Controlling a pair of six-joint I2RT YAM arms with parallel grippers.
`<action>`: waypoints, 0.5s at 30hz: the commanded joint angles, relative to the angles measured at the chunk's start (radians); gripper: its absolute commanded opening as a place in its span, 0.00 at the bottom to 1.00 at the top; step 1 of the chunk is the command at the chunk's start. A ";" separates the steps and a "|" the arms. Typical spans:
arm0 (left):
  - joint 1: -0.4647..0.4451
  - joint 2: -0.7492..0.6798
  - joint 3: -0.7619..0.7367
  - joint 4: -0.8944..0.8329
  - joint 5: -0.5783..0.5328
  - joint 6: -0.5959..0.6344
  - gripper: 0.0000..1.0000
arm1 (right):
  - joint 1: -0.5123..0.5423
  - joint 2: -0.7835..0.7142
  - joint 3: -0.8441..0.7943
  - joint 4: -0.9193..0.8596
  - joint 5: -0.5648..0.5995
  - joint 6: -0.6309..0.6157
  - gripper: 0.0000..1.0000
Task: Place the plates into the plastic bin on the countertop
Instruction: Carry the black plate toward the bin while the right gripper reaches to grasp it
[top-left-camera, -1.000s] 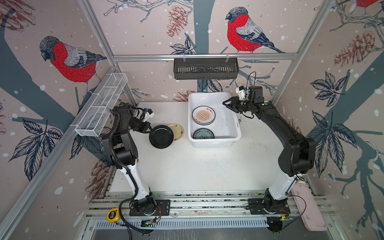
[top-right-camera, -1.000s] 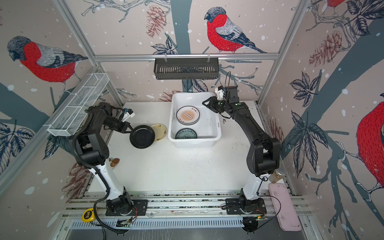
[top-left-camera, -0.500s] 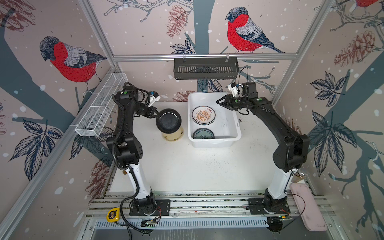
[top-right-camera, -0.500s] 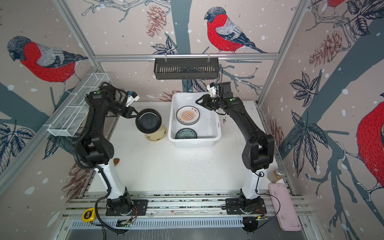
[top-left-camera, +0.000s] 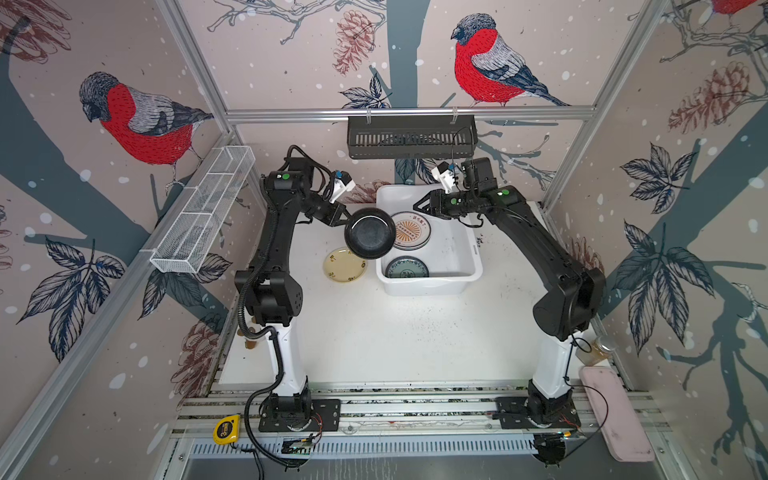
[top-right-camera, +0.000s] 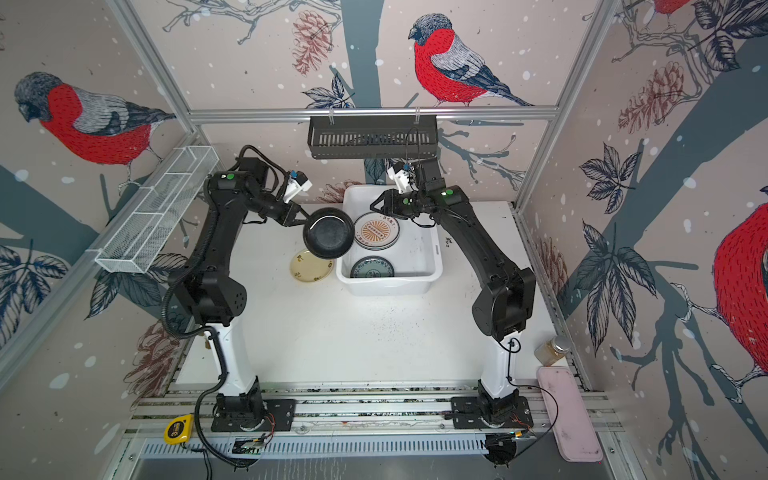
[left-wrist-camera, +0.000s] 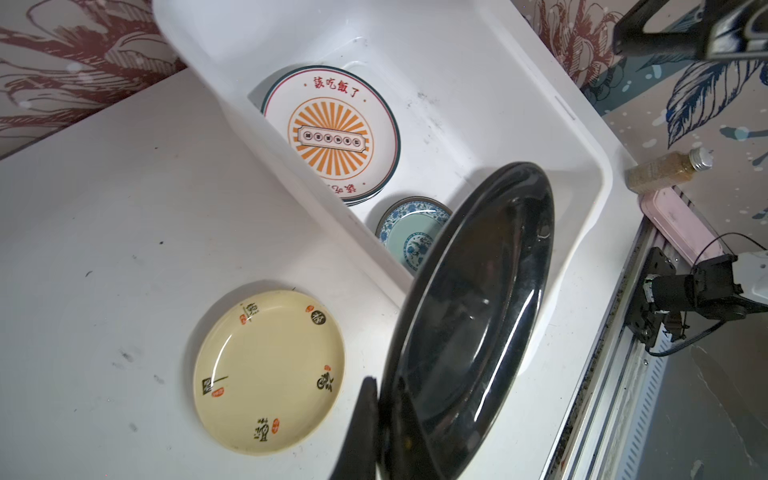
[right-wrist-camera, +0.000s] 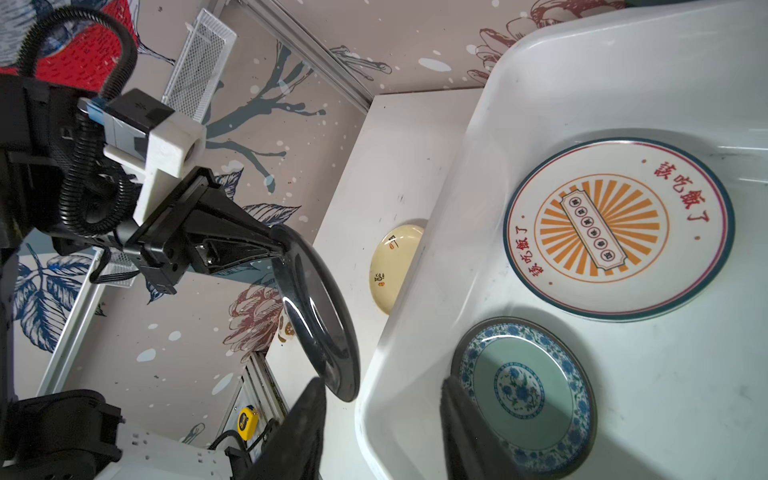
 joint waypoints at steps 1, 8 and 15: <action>-0.029 0.013 0.026 -0.021 0.048 0.000 0.00 | 0.018 -0.042 -0.014 -0.056 0.061 -0.051 0.48; -0.060 0.058 0.066 -0.031 0.106 -0.001 0.00 | 0.079 -0.099 -0.063 -0.123 0.177 -0.092 0.48; -0.082 0.062 0.062 -0.039 0.147 -0.003 0.00 | 0.135 -0.105 -0.097 -0.133 0.251 -0.098 0.46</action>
